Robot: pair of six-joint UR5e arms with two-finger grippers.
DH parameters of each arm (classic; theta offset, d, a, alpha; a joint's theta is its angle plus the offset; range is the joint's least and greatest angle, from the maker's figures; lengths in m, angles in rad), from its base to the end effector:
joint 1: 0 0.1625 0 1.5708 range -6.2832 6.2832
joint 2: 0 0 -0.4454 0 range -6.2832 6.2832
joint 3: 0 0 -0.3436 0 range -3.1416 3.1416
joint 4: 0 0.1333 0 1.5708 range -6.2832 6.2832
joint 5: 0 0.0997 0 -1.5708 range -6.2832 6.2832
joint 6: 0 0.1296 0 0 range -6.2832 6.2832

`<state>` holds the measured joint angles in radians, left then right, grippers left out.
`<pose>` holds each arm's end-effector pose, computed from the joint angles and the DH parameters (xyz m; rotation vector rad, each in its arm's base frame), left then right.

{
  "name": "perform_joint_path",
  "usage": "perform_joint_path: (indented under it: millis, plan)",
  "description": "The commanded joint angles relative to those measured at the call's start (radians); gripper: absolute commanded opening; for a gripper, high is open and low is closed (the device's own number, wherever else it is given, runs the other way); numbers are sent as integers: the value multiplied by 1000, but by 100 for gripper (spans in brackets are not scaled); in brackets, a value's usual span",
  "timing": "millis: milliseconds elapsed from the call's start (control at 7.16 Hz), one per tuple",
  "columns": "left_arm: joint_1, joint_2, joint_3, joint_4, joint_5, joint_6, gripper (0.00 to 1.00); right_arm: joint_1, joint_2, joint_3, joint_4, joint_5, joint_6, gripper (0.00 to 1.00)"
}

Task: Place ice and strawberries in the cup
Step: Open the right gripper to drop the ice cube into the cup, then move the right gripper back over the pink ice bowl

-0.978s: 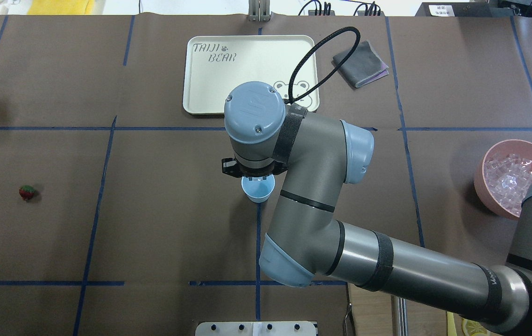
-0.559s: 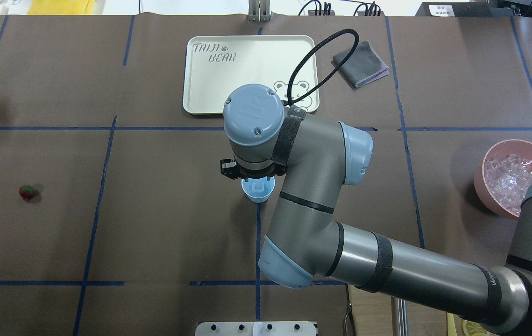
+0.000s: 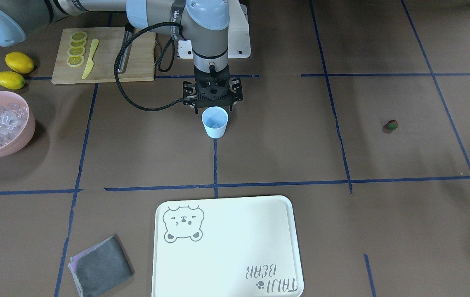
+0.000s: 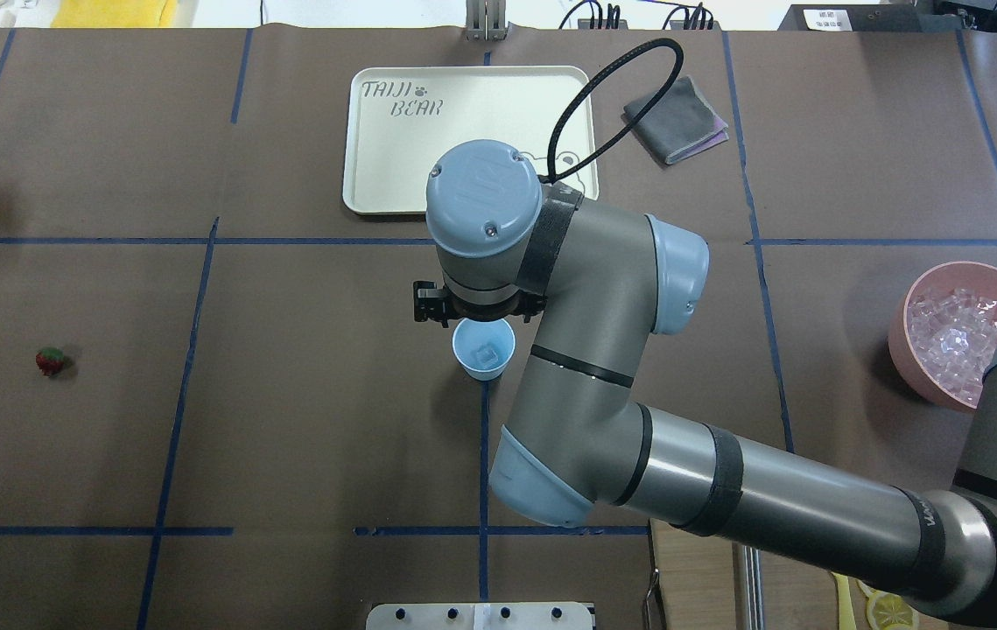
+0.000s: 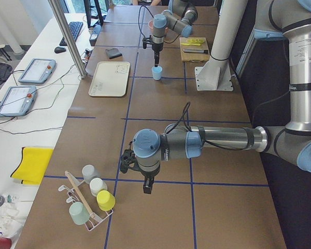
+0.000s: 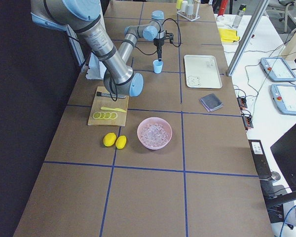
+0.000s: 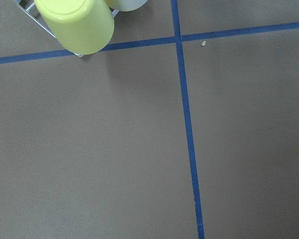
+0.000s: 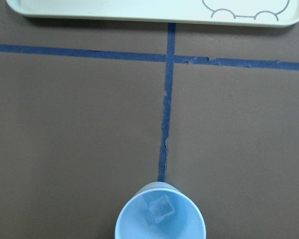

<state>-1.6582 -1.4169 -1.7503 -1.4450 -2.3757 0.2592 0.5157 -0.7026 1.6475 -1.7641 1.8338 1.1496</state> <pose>-0.0716 -0.3605 0.6932 0.0454 0.8090 0.1220 -0.5594 -0.4316 0.1952 0.1138 -0.7794 -0.0093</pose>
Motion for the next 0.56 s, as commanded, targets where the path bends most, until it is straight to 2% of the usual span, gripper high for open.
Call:
perform_joint_path:
  millis: [0,280,419]
  plan:
    - [-2,3,0,0,0,0,100,120,-44,28,-2,123,-98,99]
    - [0,4,3,0,1,0,100,219,-177,147,0,166,-219,99]
    - [0,9,5,0,1,0,100,277,-249,188,1,226,-285,99]
